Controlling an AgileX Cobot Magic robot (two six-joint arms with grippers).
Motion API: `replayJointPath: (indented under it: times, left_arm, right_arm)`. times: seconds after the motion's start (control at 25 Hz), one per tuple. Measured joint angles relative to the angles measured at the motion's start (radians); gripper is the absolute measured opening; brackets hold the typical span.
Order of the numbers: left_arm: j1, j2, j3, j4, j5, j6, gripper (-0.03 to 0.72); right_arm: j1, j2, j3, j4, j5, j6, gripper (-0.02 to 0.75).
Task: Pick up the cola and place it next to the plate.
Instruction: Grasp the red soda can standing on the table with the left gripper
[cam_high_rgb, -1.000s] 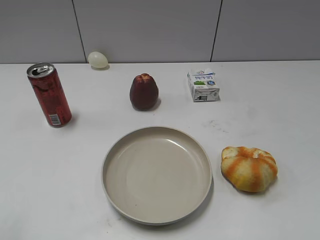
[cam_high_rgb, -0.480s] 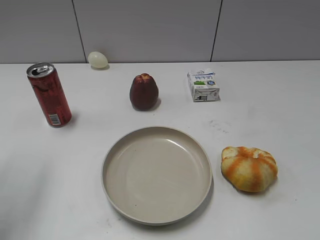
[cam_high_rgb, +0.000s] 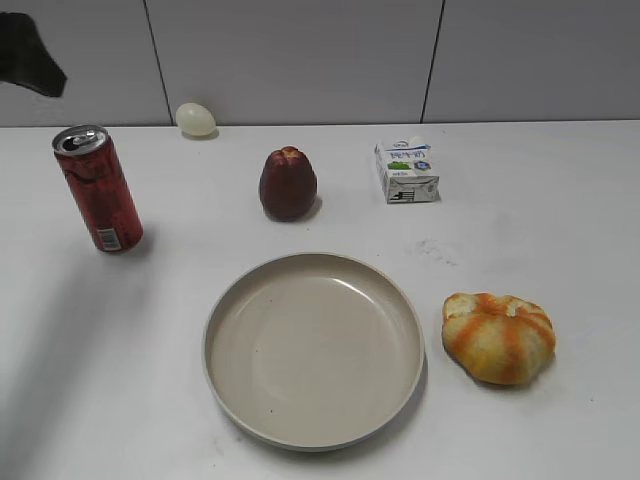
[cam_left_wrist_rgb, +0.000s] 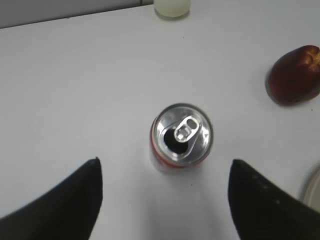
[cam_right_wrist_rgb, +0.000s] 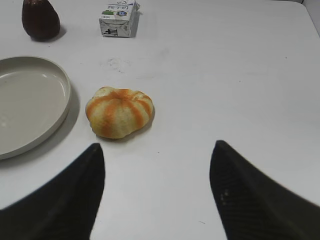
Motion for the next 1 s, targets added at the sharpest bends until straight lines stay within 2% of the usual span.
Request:
replayJointPath:
  times: [0.16, 0.32, 0.6, 1.0]
  left_arm:
    - [-0.068, 0.112, -0.073, 0.074, -0.008, 0.012, 0.603]
    - [-0.106, 0.185, -0.086, 0.152, -0.041, 0.015, 0.603]
    - [-0.108, 0.205, -0.086, 0.173, -0.091, 0.016, 0.603]
    - [-0.108, 0.283, -0.089, 0.13, -0.043, 0.016, 0.626]
  right_arm:
    - [0.0, 0.0, 0.0, 0.0, 0.0, 0.0, 0.532]
    - [0.0, 0.0, 0.0, 0.0, 0.0, 0.0, 0.532]
    - [0.0, 0.0, 0.0, 0.0, 0.0, 0.0, 0.532]
    - [0.0, 0.0, 0.0, 0.0, 0.0, 0.0, 0.532]
